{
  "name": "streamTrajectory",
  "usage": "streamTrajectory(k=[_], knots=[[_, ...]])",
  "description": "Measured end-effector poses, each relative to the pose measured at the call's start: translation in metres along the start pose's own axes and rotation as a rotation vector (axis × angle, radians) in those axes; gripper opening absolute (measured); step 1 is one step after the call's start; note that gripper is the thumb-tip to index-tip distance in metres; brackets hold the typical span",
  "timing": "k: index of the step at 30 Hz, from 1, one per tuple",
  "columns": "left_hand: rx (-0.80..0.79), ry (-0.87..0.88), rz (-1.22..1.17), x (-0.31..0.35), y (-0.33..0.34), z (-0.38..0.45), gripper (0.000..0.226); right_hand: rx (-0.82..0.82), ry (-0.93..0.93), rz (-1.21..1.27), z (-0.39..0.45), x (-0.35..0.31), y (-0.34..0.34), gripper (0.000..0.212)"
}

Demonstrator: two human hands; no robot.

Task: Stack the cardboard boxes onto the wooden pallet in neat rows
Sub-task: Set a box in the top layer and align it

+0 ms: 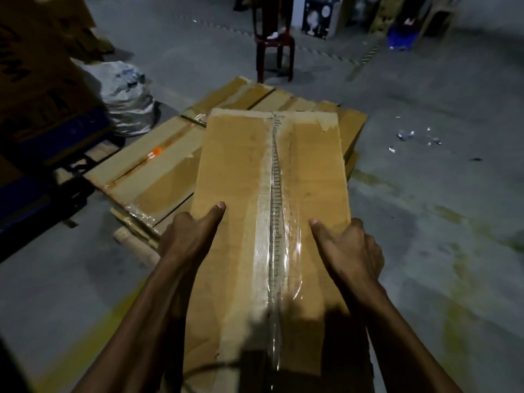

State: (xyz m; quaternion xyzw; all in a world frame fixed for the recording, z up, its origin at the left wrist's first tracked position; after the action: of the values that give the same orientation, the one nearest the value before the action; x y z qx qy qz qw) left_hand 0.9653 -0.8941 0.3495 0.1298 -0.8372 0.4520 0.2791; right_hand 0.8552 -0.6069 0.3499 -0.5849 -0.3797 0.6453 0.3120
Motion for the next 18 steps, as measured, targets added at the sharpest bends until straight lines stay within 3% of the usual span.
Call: streamTrajectory(k=[4,18], knots=[[-0.007,0.031,0.07,0.025,0.029,0.023,0.078,0.008,0.03,-0.015,0.026,0.015,0.01,0.084],[-0.225,0.217,0.331,0.065,0.095,0.127,0.087,-0.073,0.339,0.096,0.047,0.017,0.076,0.079]])
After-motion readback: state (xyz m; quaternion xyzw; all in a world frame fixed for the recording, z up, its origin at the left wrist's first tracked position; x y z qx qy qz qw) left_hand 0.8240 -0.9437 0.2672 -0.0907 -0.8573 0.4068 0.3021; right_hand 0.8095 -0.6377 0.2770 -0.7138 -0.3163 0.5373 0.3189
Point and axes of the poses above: each hand's wrist, its own z-axis towards the middle knuckle, its own y-axis out of the palm, x = y × z, the point moved 5 cm from there along z, towards the middle knuckle, and after that the axes turned 14 degrees about -y, right-handed, at the moved point
